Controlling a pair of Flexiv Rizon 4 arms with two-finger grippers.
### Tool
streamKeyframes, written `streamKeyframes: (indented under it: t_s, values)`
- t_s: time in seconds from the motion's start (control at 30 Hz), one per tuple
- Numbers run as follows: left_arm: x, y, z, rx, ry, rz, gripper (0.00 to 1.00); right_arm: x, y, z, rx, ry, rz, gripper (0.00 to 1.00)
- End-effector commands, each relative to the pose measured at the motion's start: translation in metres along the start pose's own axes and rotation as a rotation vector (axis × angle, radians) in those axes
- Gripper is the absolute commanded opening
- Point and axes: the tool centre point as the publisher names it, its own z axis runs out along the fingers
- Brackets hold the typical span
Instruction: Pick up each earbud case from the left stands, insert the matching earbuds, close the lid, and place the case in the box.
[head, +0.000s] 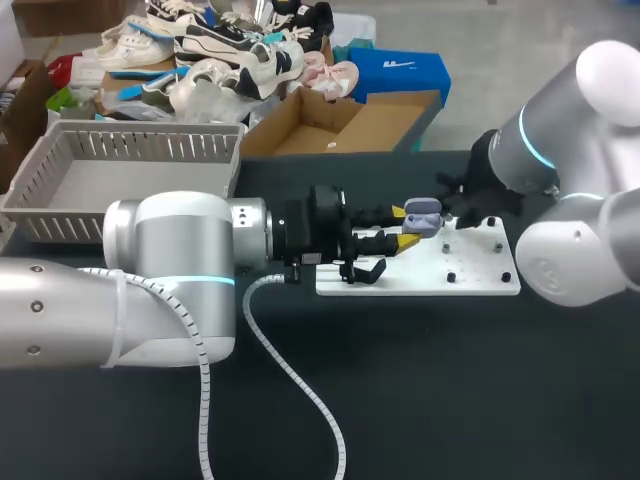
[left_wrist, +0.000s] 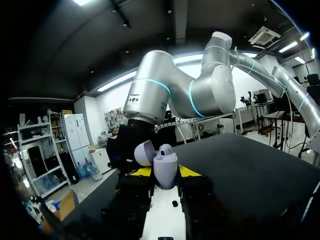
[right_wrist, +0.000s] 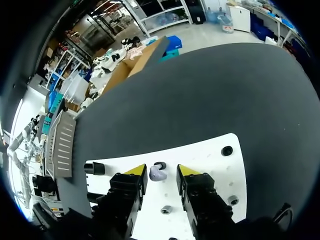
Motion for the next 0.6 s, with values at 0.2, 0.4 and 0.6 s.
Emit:
streamKeyframes:
  t_s: [0.2, 0.4, 0.6]
  values:
    - [0.0, -0.001, 0.001, -0.007, -0.001, 0.002, 0.0, 0.001, 0.005, -0.002, 0.0, -0.006, -0.001, 0.33]
    - [0.0, -0.001, 0.001, -0.007, -0.001, 0.002, 0.0, 0.007, 0.006, -0.003, 0.0, -0.008, 0.014, 0.34]
    - [0.0, -0.001, 0.001, -0.007, -0.001, 0.002, 0.0, 0.01, 0.005, -0.002, 0.0, -0.007, 0.034, 0.34]
